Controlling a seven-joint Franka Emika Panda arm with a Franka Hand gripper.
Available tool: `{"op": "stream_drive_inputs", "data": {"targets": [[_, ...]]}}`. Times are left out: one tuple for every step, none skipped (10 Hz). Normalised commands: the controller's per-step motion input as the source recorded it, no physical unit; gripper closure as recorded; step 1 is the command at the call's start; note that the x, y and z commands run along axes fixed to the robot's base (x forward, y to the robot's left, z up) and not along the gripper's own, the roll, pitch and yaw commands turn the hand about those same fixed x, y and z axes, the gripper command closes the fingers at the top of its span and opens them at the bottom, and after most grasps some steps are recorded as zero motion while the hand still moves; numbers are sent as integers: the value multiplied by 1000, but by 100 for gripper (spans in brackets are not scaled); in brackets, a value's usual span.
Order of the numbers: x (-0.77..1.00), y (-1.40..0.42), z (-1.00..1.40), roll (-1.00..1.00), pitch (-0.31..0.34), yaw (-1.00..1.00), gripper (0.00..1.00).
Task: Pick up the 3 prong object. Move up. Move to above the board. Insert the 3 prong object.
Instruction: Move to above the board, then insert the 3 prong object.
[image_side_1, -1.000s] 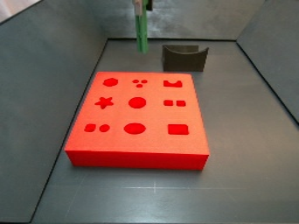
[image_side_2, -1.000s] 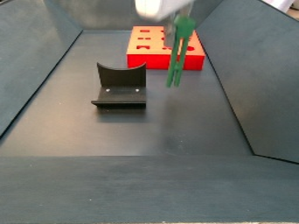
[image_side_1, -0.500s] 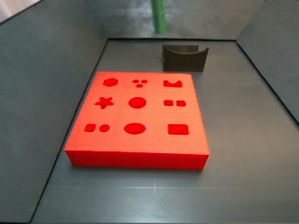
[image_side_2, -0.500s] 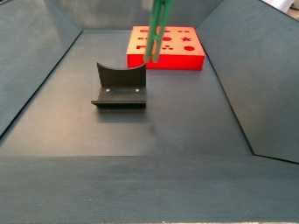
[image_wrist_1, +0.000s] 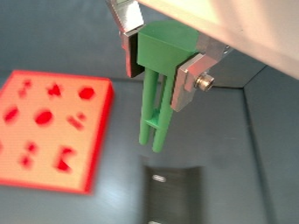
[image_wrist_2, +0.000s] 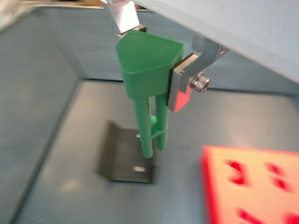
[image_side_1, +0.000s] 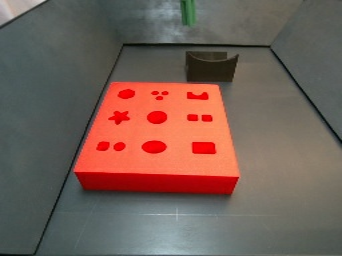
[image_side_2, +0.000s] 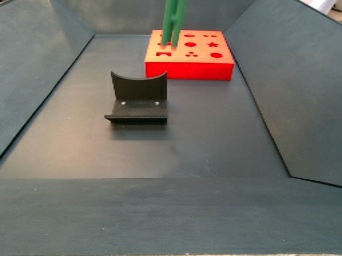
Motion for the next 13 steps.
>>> {"op": "stream_drive_inputs", "data": {"targets": [[-139, -1000, 290, 47, 181, -1000, 100], [-130, -1000, 284, 49, 183, -1000, 100], [-126, -1000, 288, 56, 191, -1000, 100], [-125, -1000, 300, 66, 200, -1000, 100], [-121, -1000, 301, 71, 203, -1000, 100], [-116, -1000, 305, 81, 211, -1000, 100], [-109, -1000, 314, 89, 225, -1000, 100], [-96, -1000, 322, 100, 243, -1000, 100], [-79, -1000, 322, 107, 261, -1000, 100], [3, -628, 198, 106, 275, -788, 100], [27, -476, 152, 95, 255, -639, 100], [53, -251, 87, 64, 210, -360, 100], [0, 0, 0, 0, 0, 17, 100]]}}
